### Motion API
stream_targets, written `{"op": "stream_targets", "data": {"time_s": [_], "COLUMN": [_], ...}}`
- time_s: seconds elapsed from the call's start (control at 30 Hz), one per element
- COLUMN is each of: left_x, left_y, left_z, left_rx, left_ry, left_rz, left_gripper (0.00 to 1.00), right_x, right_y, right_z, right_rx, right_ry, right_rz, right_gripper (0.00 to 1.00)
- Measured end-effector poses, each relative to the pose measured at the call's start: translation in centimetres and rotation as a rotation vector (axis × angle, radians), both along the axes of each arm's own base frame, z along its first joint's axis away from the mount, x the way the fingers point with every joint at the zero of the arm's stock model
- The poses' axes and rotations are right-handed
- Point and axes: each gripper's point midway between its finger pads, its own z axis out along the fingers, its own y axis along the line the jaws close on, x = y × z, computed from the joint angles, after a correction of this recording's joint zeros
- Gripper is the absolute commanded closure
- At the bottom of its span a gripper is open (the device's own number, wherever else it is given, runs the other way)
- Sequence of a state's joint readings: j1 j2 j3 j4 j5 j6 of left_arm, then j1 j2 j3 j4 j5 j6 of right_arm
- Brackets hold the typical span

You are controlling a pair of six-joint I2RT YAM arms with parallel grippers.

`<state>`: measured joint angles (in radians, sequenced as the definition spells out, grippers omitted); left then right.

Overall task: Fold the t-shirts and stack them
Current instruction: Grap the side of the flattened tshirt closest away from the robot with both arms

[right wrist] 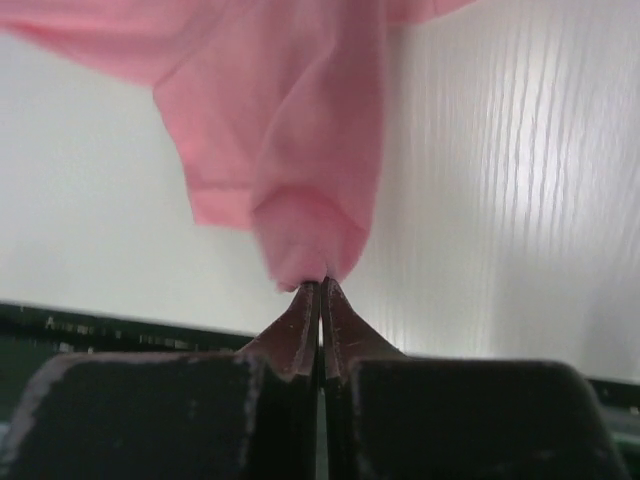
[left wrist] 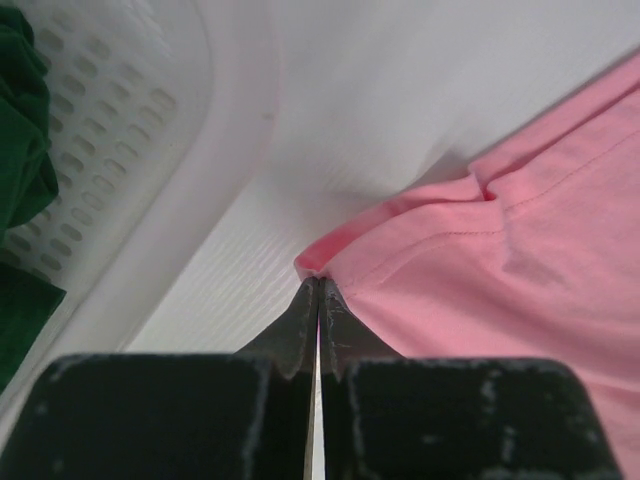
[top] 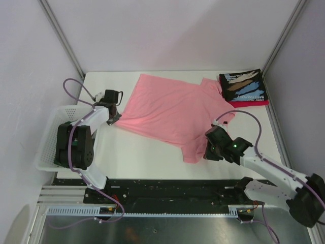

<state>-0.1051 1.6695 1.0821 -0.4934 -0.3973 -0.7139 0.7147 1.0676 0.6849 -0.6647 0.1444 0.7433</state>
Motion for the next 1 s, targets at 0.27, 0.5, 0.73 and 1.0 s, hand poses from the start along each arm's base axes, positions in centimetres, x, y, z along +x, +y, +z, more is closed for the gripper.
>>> {"op": "stream_targets", "data": {"time_s": [0.27, 0.5, 0.73, 1.0], "left_x": [0.6, 0.4, 0.2, -0.6], "left_y": [0.3, 0.5, 1.0, 1.3], "left_z": [0.0, -0.2, -0.2, 0.6], "left_rx": [0.004, 0.009, 0.02, 0.034], "left_ry": [0.004, 0.016, 0.028, 0.017], "left_rz": [0.002, -0.001, -0.004, -0.006], "left_gripper": [1.0, 1.0, 1.0, 1.0], "right_x": [-5.7, -9.6, -13.5, -14.2], "right_y": [-0.2, 2.1, 1.1, 0.9], "right_z": [1.9, 1.3, -2.8, -0.8], "right_rx": [0.069, 0.091, 0.016, 0.122], "right_ry": [0.085, 0.175, 0.293, 0.273], "right_rz": [0.074, 0.184, 0.21, 0.169], "right_gripper": [1.0, 1.0, 1.0, 1.0]}}
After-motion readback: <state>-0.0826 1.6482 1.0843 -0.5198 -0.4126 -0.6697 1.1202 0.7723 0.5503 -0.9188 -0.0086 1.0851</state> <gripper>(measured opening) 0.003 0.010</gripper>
